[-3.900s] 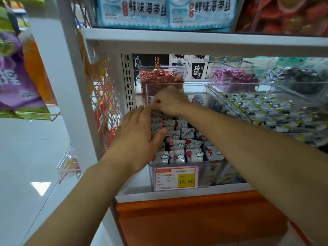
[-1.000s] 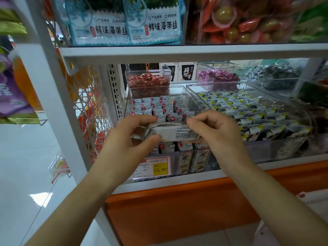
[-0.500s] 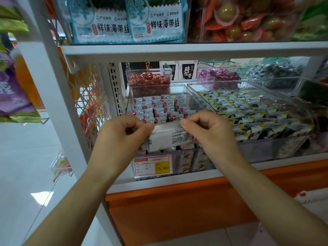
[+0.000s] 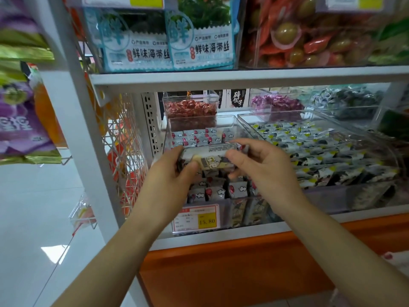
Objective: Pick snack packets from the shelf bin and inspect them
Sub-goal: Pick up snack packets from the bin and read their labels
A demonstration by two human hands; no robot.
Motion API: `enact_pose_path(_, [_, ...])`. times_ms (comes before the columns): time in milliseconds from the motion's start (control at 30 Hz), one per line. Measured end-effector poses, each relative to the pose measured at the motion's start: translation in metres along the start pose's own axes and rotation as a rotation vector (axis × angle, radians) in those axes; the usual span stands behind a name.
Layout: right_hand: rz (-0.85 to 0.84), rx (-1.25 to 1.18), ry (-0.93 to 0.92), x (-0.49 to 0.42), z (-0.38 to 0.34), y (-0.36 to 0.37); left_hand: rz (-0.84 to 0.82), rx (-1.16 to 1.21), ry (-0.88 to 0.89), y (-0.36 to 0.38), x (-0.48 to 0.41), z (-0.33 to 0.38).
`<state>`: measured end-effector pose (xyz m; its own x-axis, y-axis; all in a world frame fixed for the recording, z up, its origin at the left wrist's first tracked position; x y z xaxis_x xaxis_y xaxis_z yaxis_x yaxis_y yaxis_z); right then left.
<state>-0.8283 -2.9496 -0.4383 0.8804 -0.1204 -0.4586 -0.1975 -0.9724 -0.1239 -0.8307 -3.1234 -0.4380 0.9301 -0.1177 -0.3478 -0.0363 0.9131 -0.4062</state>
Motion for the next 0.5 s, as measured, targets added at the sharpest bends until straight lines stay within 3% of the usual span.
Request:
enact_pose_path(167, [0.118,0.056,0.055,-0.052,0.01,-0.007,-0.098,-0.252,0.034,0.026,-0.048,-0.002])
enact_pose_path(367, [0.189,0.115,0.111,-0.115,0.032,0.002,-0.216,-0.822,-0.09,0.056,-0.11,-0.032])
enact_pose_path(500, [0.177,0.19,0.104,-0.136,0.041,0.01,-0.245,-0.813,-0.174,0.055,-0.139,-0.057])
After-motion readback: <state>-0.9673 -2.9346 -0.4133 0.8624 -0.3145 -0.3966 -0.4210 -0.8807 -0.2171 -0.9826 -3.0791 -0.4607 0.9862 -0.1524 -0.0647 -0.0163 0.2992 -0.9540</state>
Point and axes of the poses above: each hand's wrist, its own x-axis away from the middle knuckle, its own y-axis out of the palm, z = x × y, the point moved 5 cm from there along -x, towards the middle knuckle, and after that the axes turned 1 degree about -x, right-handed, at the moved point
